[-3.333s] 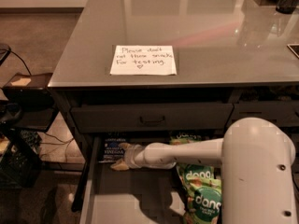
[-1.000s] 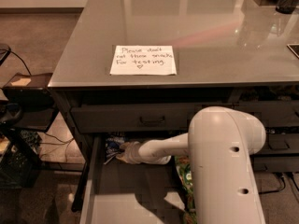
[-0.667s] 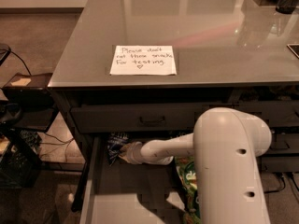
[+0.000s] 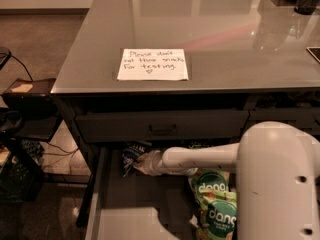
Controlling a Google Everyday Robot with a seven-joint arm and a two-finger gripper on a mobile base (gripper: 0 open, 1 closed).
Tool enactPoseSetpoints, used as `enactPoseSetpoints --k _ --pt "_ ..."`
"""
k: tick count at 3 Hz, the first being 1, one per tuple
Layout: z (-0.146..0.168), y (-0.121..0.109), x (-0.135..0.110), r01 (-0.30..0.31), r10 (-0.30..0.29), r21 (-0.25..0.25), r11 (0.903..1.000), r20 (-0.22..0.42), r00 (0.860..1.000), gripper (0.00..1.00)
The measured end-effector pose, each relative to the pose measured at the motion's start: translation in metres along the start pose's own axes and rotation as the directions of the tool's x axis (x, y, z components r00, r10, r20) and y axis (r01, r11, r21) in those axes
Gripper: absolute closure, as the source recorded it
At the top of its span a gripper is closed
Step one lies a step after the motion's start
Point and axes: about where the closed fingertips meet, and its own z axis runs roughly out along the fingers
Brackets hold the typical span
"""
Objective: Pick blue chip bag from middle drawer and place on counter
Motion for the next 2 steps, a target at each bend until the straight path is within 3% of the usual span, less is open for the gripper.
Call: enactPoseSetpoints --k 1,2 --pt "-0.035 0.006 0.002 -0.002 0.001 -0.035 0.9994 -0.024 1.000 1.00" --pt "-0.108 0.037 0.016 -0.011 0.004 -0.089 0.9960 -0.079 0.997 1.00"
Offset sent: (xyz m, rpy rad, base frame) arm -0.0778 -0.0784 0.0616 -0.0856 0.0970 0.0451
